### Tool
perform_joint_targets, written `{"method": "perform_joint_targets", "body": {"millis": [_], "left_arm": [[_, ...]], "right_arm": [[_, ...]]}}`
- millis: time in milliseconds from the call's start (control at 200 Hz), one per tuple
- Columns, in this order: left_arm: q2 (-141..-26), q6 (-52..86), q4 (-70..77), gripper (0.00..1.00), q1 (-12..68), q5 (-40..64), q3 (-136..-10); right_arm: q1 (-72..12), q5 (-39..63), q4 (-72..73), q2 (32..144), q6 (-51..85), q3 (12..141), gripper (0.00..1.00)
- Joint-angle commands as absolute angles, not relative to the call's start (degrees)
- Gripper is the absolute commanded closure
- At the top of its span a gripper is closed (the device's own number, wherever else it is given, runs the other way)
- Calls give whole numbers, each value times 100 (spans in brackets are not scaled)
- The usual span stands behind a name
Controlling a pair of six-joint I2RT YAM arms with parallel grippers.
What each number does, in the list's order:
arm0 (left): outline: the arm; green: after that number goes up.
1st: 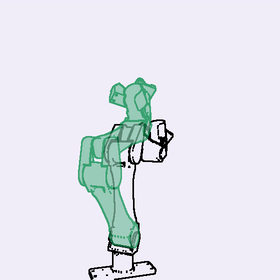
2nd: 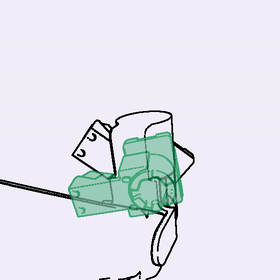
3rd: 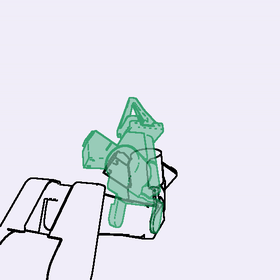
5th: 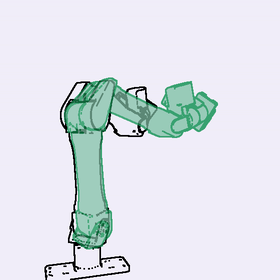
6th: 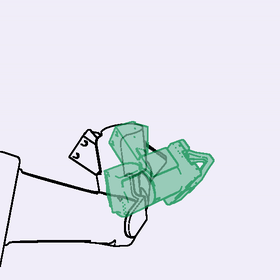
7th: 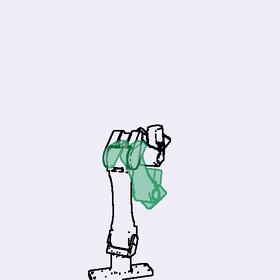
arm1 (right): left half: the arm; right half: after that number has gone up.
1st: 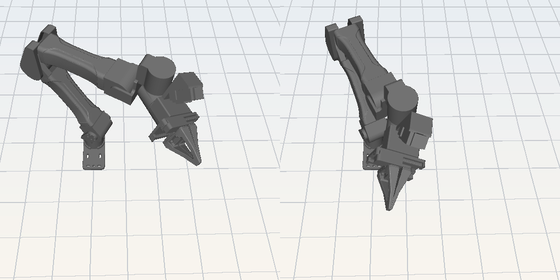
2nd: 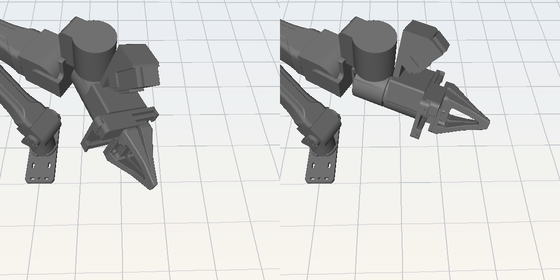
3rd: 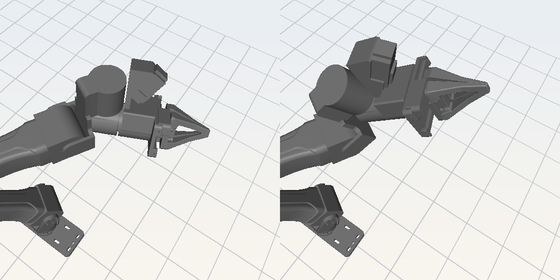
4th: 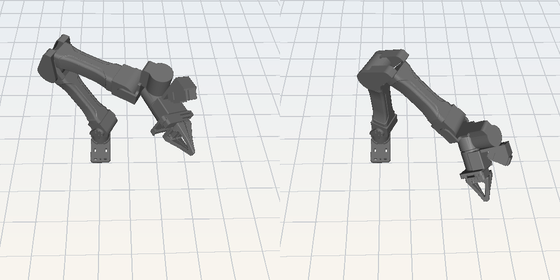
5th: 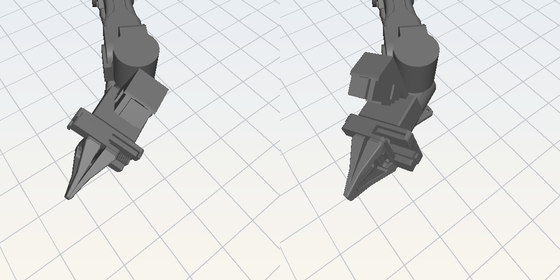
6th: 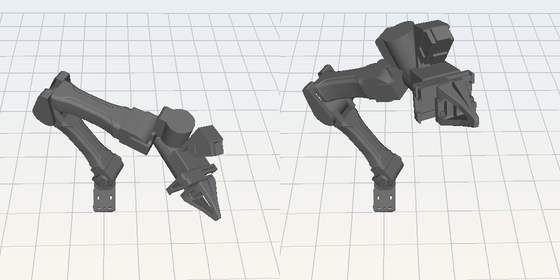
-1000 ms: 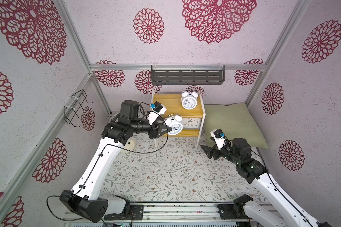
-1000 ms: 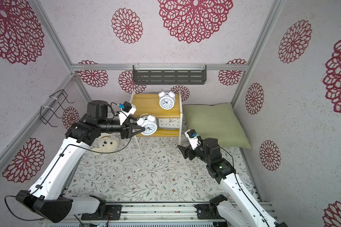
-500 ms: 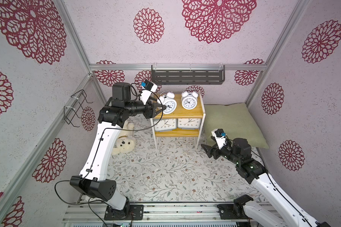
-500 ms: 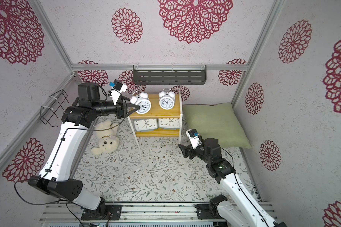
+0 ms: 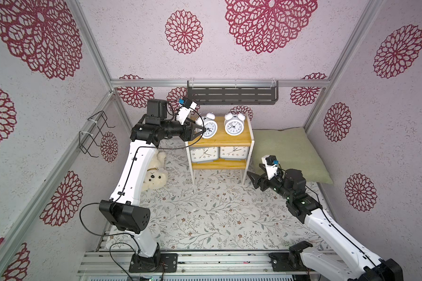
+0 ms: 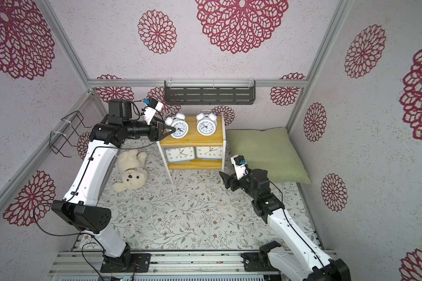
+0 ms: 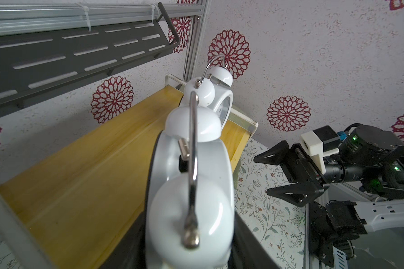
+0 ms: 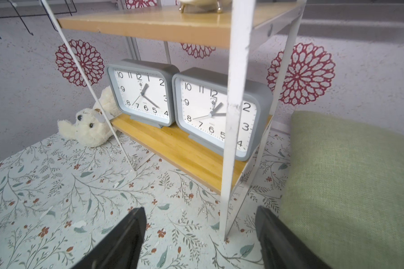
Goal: Place the alarm clocks on the shelf by style
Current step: Place the alarm on the shelf.
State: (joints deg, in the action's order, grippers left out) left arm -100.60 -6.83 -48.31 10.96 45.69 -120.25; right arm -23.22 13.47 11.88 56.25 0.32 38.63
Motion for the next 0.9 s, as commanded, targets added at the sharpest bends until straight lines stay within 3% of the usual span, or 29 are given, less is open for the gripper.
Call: {"method": "perform_joint_targets", "body": {"millis": [0,560,896], "left_arm": [[-10118,-728,-4702,52,1050,4632,-12272],[-10718,-790,-4878,52,984,4615,-12798],[-10872,-806,-4901,47,958,4624,-12868]], "right_arm": [[-2281,1210,2176,5870,254,4219,21],[-2280,721,2890,6697,130,4602,24],[-2285,631,3361,6893,97,4514,45]]}}
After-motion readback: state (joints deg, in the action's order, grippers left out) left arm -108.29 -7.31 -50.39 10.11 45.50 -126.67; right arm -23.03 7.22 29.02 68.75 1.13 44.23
